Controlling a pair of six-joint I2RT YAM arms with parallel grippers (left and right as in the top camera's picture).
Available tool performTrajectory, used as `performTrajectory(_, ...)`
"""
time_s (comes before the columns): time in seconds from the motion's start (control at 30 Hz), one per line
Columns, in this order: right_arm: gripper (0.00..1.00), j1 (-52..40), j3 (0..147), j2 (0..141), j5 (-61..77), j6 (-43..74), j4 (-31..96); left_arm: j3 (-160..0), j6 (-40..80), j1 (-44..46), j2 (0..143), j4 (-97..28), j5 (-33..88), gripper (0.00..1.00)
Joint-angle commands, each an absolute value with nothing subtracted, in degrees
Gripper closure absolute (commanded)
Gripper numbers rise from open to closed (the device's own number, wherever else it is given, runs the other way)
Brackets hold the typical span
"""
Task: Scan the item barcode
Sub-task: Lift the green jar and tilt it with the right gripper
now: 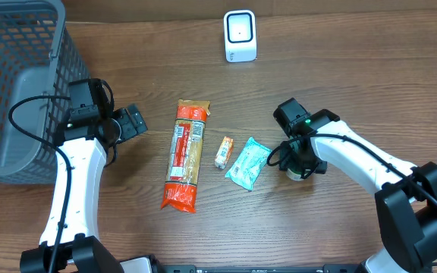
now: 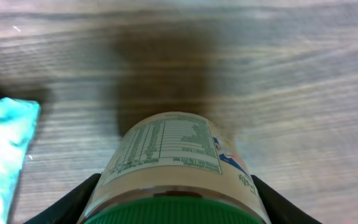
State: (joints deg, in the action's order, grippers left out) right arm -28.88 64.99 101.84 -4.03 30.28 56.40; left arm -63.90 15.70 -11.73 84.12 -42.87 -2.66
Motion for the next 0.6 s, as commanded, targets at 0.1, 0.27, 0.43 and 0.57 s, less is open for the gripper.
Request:
performTrajectory(0.1, 0.96, -24.6, 72.4, 94.5, 4.0, 34.7, 61.3, -64.2, 14.8, -11.6, 83.2, -42.9, -3.2, 0.0)
performTrajectory(0.27, 0.96, -20.6, 72.4, 91.5, 22.9, 34.7, 61.5, -64.2, 14.8, -11.6, 83.2, -42.9, -3.2, 0.0)
performTrajectory(0.43, 0.96, -17.1, 72.4, 91.4, 43.4, 34.3, 64.0, -64.2, 14.8, -11.6, 83.2, -42.9, -3.2, 0.0)
performTrajectory(0.57, 0.96, -14.5, 72.4, 91.4, 50.0, 35.7, 68.4, -64.2, 14.8, -11.6, 83.2, -42.9, -3.2, 0.0)
